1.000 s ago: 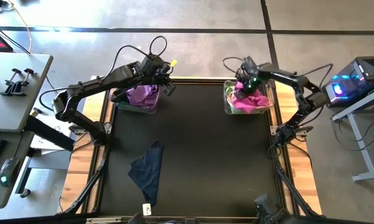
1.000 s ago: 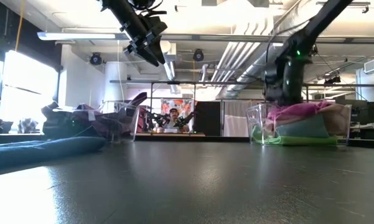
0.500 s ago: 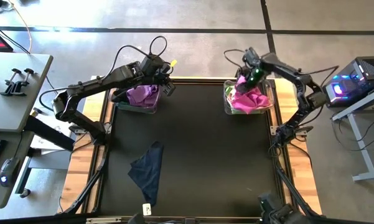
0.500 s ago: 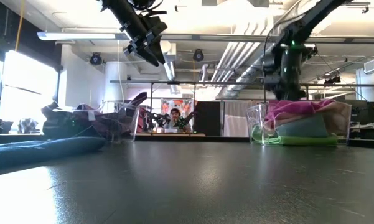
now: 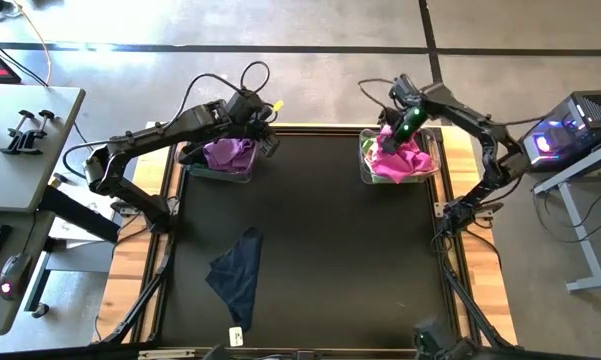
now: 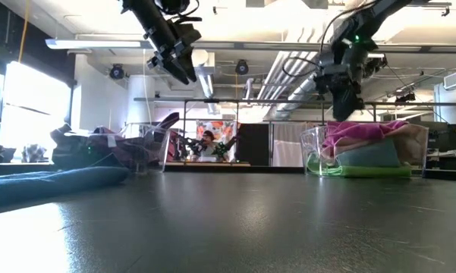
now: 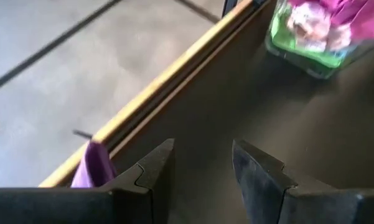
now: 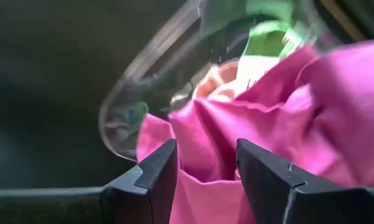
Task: Sort towels by color in basket
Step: Put the pink microfiber towel into the right transparent bin, then put the dark blue kitchen towel into the left transparent bin
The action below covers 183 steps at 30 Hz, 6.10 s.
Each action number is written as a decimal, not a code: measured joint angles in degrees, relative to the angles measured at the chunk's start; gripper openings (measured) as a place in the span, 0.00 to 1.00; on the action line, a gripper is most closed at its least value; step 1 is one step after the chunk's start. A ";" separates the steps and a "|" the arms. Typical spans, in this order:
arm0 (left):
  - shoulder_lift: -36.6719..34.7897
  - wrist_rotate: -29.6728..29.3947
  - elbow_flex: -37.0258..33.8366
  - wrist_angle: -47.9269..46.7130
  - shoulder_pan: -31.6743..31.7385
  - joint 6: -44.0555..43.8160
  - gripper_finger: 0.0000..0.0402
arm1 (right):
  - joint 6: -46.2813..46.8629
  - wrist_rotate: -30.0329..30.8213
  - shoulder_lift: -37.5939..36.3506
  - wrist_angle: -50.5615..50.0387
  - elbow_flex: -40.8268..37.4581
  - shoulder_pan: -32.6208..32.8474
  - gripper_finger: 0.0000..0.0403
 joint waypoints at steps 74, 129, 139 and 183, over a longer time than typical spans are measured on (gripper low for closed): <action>-0.26 11.82 -41.15 20.35 -45.62 -7.54 0.40 | 3.72 0.68 -0.54 22.76 14.59 11.82 0.40; -4.02 3.67 -32.05 -1.98 -43.25 -36.17 0.00 | 2.39 0.46 -0.52 22.72 14.57 11.82 0.40; -14.08 -11.69 -19.03 -17.94 -35.05 -29.71 0.00 | 2.29 0.46 -0.52 22.74 14.57 11.82 0.40; -13.68 -12.59 -14.64 -12.03 -26.93 -15.25 0.00 | 2.28 0.46 -0.52 22.76 14.57 11.82 0.40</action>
